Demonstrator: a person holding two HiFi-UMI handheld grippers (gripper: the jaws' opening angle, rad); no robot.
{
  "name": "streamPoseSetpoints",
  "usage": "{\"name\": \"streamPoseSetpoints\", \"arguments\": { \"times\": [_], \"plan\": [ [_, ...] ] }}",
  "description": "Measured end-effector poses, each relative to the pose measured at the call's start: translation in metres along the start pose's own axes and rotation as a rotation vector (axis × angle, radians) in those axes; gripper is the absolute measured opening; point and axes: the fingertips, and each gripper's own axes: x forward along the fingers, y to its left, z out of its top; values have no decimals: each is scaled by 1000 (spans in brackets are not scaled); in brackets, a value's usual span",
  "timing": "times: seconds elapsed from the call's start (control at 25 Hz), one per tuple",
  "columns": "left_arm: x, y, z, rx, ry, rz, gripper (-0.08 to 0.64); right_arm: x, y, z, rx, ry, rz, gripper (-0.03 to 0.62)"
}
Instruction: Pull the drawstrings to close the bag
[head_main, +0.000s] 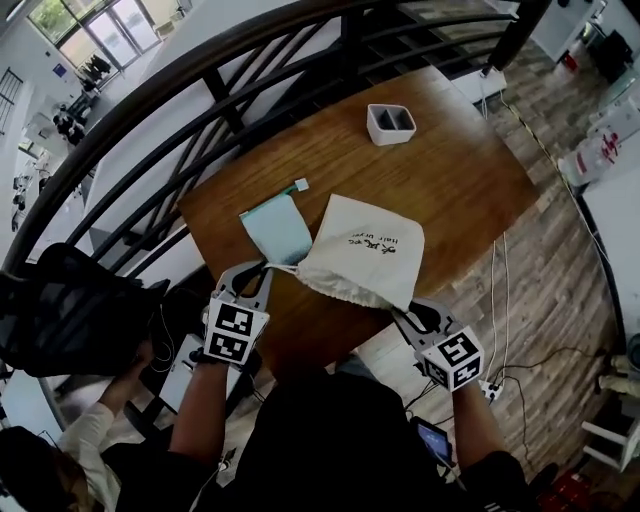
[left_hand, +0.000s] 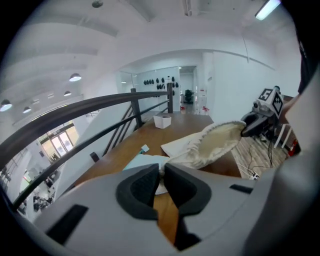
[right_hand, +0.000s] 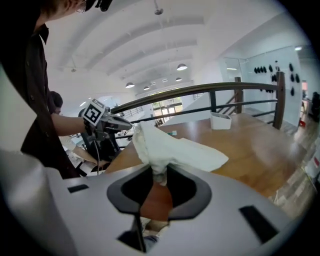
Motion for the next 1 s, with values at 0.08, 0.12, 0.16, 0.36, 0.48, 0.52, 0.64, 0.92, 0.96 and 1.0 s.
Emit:
{"name": "streamPoseSetpoints", "arguments": {
  "times": [0.08, 0.12, 0.16, 0.36, 0.48, 0.52, 0.64, 0.92, 0.96, 1.0],
  "plan": [
    [-12, 16, 1, -29, -10, 56, 40, 0, 9, 10, -45, 1, 61, 83],
    [-16, 24, 2, -35, -12, 81, 40, 0, 14, 15, -68, 2, 91, 83],
    [-19, 30, 3, -38, -14, 105, 40, -1, 18, 18, -93, 6, 119, 84],
    [-25, 51, 4, -76, -25, 166, 40, -9, 27, 28, -143, -1, 210, 44],
    [-25, 49, 4, -79, -24, 153, 40, -12, 27, 32, -90, -26, 229, 38],
    [-24, 49, 3, -85, -23, 152, 40, -11, 27, 32, -79, -31, 231, 38],
    [-25, 46, 3, -122, -31, 139, 40, -15, 21, 32, 11, -76, 238, 38],
    [-23, -9, 10, -190, -99, -91, 40, 2, -9, 24, 291, -189, 110, 43],
    [-21, -20, 9, -196, -103, -133, 40, 7, -13, 19, 312, -186, 86, 43],
    [-17, -30, 7, -196, -100, -167, 40, 12, -16, 14, 324, -176, 66, 44]
  ]
}}
